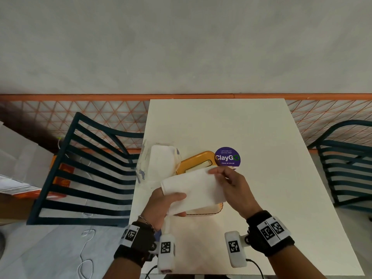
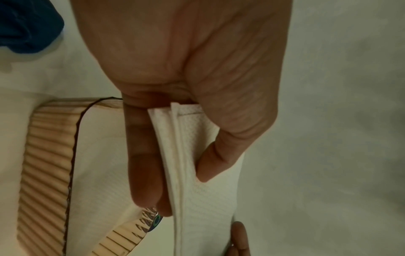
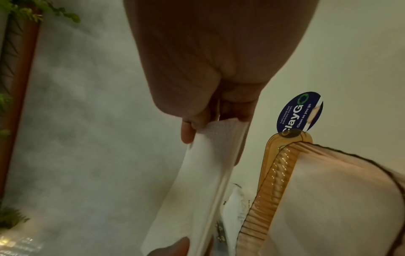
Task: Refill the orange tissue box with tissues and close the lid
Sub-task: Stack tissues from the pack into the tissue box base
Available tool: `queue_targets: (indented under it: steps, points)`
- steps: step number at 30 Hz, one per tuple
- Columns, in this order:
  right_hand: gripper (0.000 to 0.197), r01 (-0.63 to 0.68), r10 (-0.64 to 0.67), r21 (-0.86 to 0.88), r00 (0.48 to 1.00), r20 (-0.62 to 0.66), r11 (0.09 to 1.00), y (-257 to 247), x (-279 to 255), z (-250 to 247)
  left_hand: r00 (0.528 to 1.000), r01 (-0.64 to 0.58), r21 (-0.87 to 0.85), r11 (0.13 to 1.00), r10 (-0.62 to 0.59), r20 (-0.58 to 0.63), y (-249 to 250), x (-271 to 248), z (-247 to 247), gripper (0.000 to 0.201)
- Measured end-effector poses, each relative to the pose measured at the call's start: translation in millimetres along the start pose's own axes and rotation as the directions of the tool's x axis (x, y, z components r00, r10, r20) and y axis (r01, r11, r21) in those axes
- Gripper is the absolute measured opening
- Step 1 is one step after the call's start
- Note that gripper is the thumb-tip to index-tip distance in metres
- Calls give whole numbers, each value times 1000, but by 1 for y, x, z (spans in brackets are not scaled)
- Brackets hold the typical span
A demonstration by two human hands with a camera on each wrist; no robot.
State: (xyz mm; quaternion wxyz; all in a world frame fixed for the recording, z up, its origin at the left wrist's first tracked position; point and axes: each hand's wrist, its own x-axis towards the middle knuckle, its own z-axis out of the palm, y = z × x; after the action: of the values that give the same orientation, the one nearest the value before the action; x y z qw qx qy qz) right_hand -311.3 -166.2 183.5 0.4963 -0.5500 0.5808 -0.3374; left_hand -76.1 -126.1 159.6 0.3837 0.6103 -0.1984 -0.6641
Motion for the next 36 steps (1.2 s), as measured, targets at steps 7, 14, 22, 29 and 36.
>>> queue_targets:
  steps: [7, 14, 22, 29, 36]
  points:
    - [36, -137, 144, -78, 986, 84, 987, 21, 3, -4, 999, 29, 149, 988, -24, -34, -8, 15, -6, 42]
    - [50, -183, 233, -295, 961, 147, 938, 41, 10, 3, 963, -50, 656, 753, 210, -167, -12, 31, -2, 34]
    - [52, -169, 266, -521, 957, 115, 836, 47, 13, 24, 972, 32, 884, 466, 191, -136, -9, 39, 26, 41]
    - [48, -140, 215, -669, 976, 30, 730, 45, 9, 38, 962, 113, 915, 387, 188, -198, -11, 37, 39, 59]
    - [39, -123, 211, -790, 977, 8, 601, 48, 1, 39, 931, 74, 938, 339, 314, -187, -18, 30, 30, 48]
